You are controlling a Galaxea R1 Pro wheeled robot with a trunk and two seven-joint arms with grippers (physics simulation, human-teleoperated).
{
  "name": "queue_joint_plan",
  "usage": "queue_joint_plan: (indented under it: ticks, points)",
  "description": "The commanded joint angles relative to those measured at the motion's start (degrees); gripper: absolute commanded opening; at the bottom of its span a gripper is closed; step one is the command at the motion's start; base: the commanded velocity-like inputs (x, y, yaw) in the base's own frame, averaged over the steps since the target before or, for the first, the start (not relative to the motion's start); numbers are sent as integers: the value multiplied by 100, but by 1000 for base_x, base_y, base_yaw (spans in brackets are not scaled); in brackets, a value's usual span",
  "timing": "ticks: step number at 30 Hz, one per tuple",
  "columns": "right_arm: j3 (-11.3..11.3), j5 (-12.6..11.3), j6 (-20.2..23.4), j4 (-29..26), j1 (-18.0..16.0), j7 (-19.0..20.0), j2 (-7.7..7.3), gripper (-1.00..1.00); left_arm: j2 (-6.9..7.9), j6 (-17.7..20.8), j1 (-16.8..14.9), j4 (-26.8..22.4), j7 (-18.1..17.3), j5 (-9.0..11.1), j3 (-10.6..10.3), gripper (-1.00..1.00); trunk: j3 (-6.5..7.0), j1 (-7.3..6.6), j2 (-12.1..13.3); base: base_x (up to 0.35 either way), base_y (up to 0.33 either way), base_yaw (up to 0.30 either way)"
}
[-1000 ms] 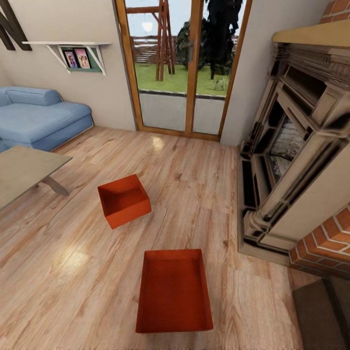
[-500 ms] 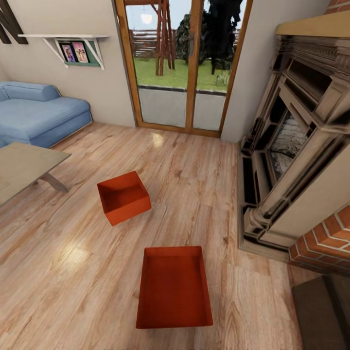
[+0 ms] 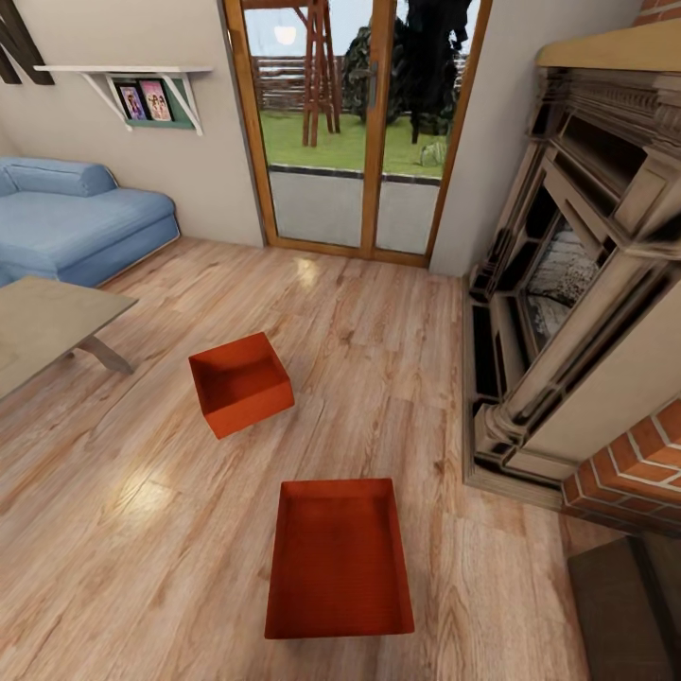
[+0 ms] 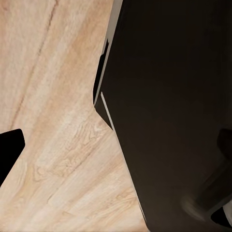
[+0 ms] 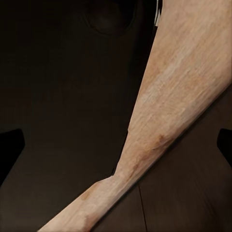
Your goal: Move the two storage containers from the living room to the garage. In the garage, place one container on the floor and stack the other container on top of it (either order is fine).
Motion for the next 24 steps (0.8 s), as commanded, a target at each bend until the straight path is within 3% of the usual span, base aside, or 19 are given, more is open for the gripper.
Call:
queue_joint_plan:
  ticks: [1,22,23,24]
  points:
    - [48,-44,-28,14,-4,-2,4,100,-1,-14,-2,2,0,18,26,100,-3,0,-2,0,0,0]
    - [71,-47,-56,14,-4,-4,-21,100,-6,-14,-2,-1,-7,-4,6,100,-3,0,-2,0,0,0]
    - [109,-16,3,-324,-4,6,-44,100,-58,147,-2,-661,-40,-74,-54,100,-3,0,-2,0,0,0]
    - [108,-17,23,-561,-4,6,-56,100,-52,202,-2,-856,-44,-76,-57,100,-3,0,-2,0,0,0]
